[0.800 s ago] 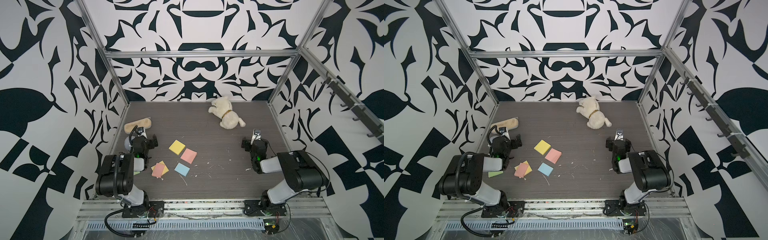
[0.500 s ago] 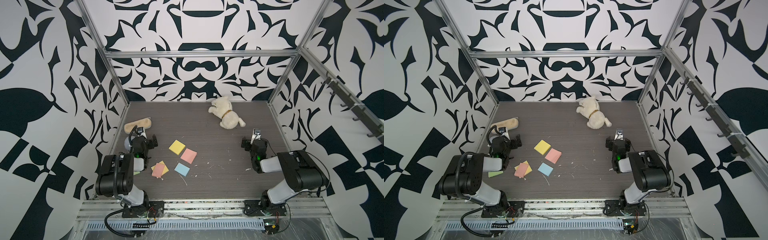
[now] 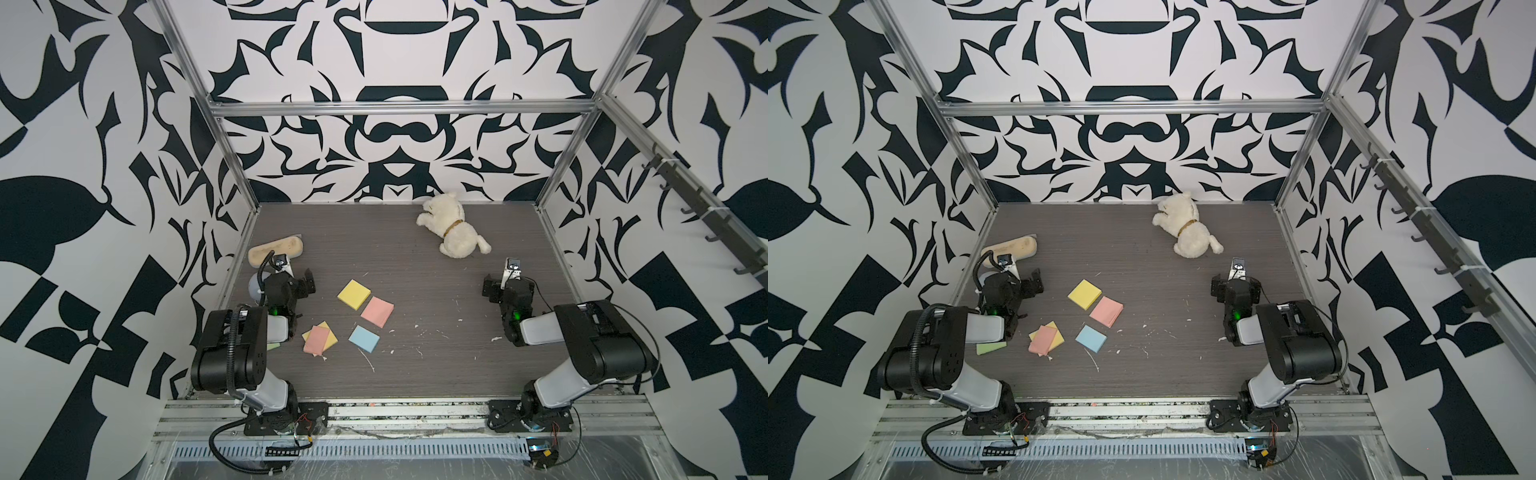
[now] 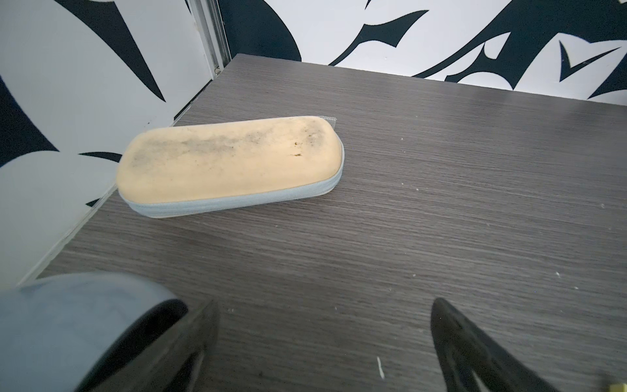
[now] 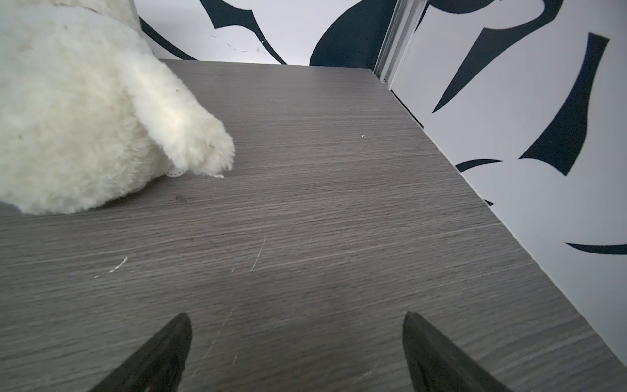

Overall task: Tear off pages from different memo pads
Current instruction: Pick up the memo pad from the center of the board.

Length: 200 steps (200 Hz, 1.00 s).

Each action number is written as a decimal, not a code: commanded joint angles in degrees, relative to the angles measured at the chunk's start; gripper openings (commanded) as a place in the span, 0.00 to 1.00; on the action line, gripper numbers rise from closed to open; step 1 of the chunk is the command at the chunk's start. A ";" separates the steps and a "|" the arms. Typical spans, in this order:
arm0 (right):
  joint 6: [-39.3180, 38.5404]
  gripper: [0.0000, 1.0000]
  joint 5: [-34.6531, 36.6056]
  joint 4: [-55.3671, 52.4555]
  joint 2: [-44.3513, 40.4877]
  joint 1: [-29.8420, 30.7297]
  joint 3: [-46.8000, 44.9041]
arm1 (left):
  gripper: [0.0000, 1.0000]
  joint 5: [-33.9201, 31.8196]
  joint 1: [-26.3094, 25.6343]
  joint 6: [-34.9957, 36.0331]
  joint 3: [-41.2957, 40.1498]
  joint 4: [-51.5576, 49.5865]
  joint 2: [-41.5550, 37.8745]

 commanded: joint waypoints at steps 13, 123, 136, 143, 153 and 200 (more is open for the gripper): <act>-0.09 1.00 -0.19 1.20 -0.98 0.02 1.43 | 1.00 0.52 0.27 -0.23 1.03 -0.16 -0.21; -0.83 1.00 -0.89 1.77 -1.07 -0.02 1.16 | 0.99 0.96 0.55 -0.35 1.02 -0.16 -0.20; -0.90 1.00 -0.88 1.77 -1.04 0.06 1.14 | 1.00 2.34 1.50 -1.43 1.41 -0.81 -0.13; -0.77 1.00 -0.80 1.65 -1.00 0.02 1.16 | 0.99 2.65 1.67 -1.35 1.47 -1.01 -0.30; -1.19 1.00 -1.15 1.42 -1.05 0.02 1.31 | 1.00 2.29 1.67 -1.42 1.21 -0.70 -0.45; -3.17 1.00 2.21 -2.26 -7.34 2.77 0.76 | 0.99 -7.08 -2.47 -0.70 3.49 -11.78 -10.87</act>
